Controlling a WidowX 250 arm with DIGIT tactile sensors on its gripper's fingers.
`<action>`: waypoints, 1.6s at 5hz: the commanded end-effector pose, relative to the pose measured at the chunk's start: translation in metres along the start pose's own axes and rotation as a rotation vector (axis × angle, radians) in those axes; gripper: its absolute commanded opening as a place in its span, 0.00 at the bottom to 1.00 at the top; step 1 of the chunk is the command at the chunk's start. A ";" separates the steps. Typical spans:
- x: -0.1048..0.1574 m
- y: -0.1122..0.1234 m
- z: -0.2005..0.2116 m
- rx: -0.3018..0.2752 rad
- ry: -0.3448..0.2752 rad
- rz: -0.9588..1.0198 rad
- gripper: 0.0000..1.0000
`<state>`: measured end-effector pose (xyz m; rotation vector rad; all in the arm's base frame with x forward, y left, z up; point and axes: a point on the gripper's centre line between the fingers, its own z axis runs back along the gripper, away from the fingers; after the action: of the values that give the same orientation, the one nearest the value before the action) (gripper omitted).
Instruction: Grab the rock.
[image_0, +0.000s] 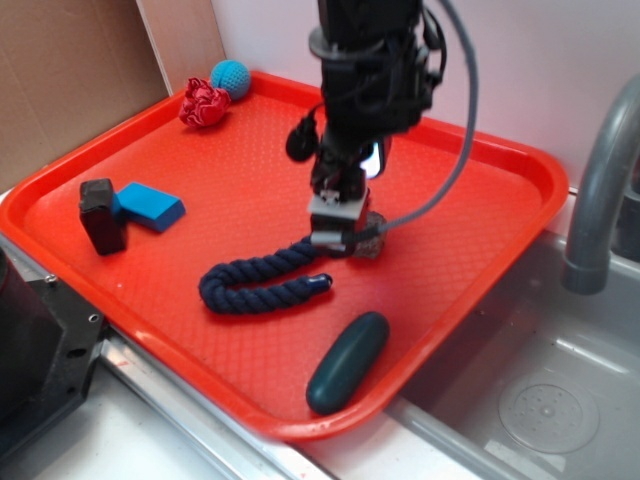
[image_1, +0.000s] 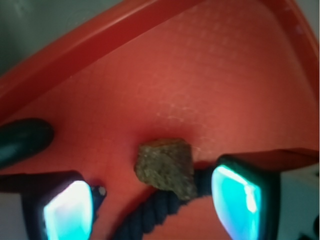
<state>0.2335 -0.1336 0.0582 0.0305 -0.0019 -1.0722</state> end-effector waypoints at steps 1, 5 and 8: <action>0.016 0.015 -0.029 -0.059 0.015 -0.022 1.00; 0.005 0.018 0.031 -0.006 0.063 0.198 0.00; -0.109 0.023 0.107 0.115 0.045 0.964 0.00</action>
<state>0.2098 -0.0203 0.1595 0.1485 0.0068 -0.0914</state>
